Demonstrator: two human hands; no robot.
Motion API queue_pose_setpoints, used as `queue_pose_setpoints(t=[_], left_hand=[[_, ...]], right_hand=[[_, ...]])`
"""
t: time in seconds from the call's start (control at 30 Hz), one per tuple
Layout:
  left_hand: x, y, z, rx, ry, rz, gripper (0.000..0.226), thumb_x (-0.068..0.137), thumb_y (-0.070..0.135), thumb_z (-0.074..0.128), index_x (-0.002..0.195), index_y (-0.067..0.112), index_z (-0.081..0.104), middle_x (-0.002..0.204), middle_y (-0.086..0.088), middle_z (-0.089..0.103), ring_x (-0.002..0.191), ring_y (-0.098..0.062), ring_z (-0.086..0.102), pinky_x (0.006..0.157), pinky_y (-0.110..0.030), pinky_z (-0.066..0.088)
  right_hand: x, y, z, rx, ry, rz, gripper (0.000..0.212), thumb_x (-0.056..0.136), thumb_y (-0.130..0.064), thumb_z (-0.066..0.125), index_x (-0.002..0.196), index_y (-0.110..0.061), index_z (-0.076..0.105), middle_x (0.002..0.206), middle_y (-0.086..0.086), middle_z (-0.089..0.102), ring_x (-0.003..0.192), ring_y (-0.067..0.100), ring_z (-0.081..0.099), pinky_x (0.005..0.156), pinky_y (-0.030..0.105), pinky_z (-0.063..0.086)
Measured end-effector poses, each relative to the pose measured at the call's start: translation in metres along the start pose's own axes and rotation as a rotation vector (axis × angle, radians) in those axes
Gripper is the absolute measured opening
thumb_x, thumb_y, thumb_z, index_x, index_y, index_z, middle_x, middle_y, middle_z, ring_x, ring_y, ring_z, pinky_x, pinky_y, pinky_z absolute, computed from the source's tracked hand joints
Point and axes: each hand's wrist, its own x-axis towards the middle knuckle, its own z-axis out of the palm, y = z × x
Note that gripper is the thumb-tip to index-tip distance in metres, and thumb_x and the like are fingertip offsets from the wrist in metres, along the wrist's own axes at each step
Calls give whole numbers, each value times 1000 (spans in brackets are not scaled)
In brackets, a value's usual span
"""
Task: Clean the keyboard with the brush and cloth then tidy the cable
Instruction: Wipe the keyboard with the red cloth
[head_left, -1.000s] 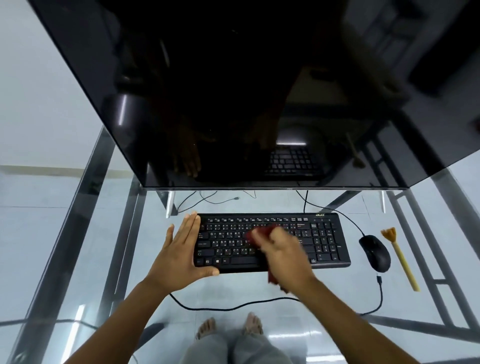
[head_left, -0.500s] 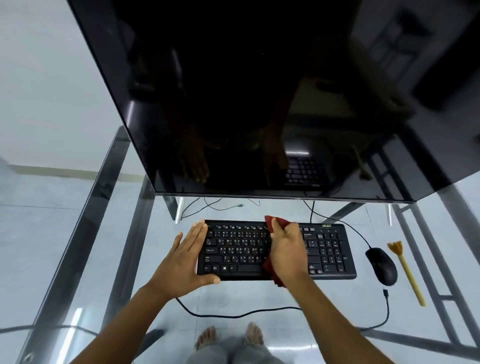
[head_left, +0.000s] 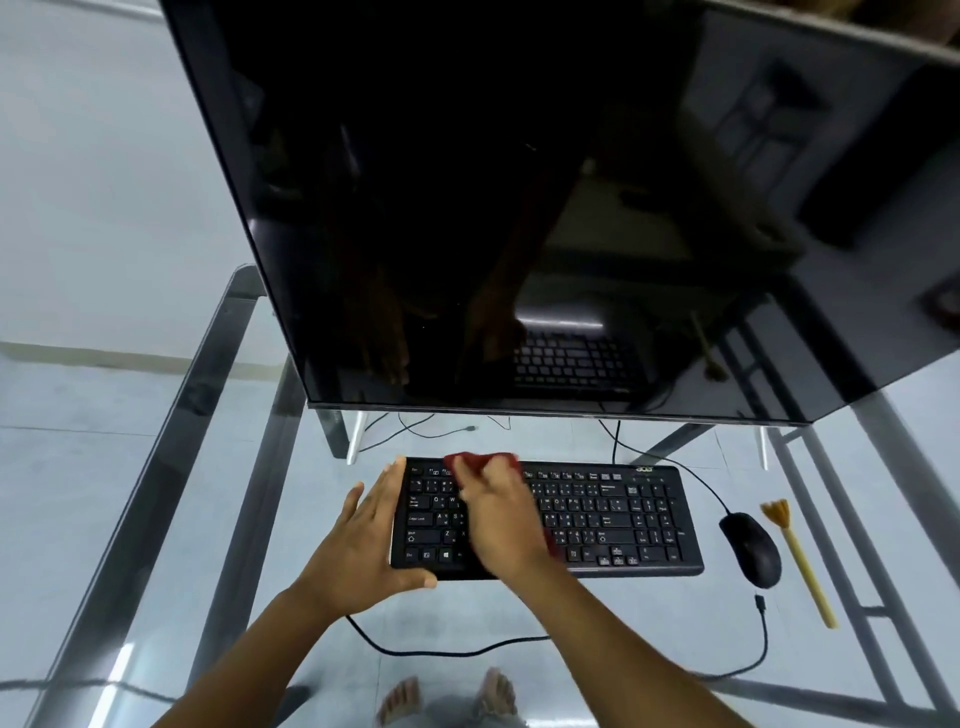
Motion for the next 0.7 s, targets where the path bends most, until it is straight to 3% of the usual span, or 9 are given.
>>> queue_pose_setpoints(t=[0.07,0.17,0.23,0.37,0.43,0.5,0.57,0.63,0.7], left_hand=[[0,0,0,-7,4,6,137,58,78,67,148,28,-24,158,13,-8,145,1,-10,121,-37,-5],[0,0,0,-16,17,17,136,59,75,69,147,29,-24,157,15,-10,146,0,-10,120,-35,-6],[-1,0,1,-18,23,13,137,59,74,70,149,27,-21,158,14,-8,146,-1,-8,120,-36,-5],[0,-3,2,-7,21,14,137,59,79,67,151,22,-17,160,12,-7,147,-4,-7,121,-38,-1],[0,-3,1,1,11,14,136,59,80,65,151,23,-18,160,13,-7,147,-5,-9,121,-37,-2],[0,-4,0,5,6,9,135,60,81,64,151,25,-19,160,14,-9,147,-5,-11,121,-35,-3],[-1,-5,1,37,-1,19,132,61,83,61,151,24,-17,160,13,-12,146,-5,-14,121,-36,-3],[-2,-8,2,63,4,28,131,61,85,58,153,22,-11,160,12,-12,146,-4,-13,121,-37,0],[-1,-10,2,81,-7,34,128,62,86,56,153,20,-7,160,11,-12,147,-5,-12,121,-38,2]], right_hand=[[8,1,-9,-30,-35,-99,26,101,-44,42,107,-25,58,102,1,62,87,17,60,69,35,48],[25,36,-15,-101,-73,162,31,102,-28,45,131,-24,54,106,1,49,88,14,54,74,31,51],[21,23,-12,-9,-18,234,28,101,-36,46,121,-24,60,106,-1,54,85,7,55,73,32,50],[3,-26,1,109,-108,-68,27,94,-56,53,83,-31,55,92,-4,60,82,5,61,64,25,41],[6,-15,-6,51,-32,-119,32,87,-66,55,81,-34,58,87,-10,62,76,1,60,64,25,43],[13,10,-7,71,49,-3,23,90,-60,49,96,-45,65,96,-17,59,83,-2,54,75,12,44],[10,12,0,145,37,88,30,94,-39,47,121,-44,61,112,-8,54,100,11,51,86,20,45],[-5,-7,19,-33,-61,-139,48,92,-19,57,137,-35,51,109,3,53,97,26,53,78,34,46],[-21,-16,26,-63,-165,-388,53,90,-21,65,138,-36,50,96,-1,50,87,22,51,70,31,39]])
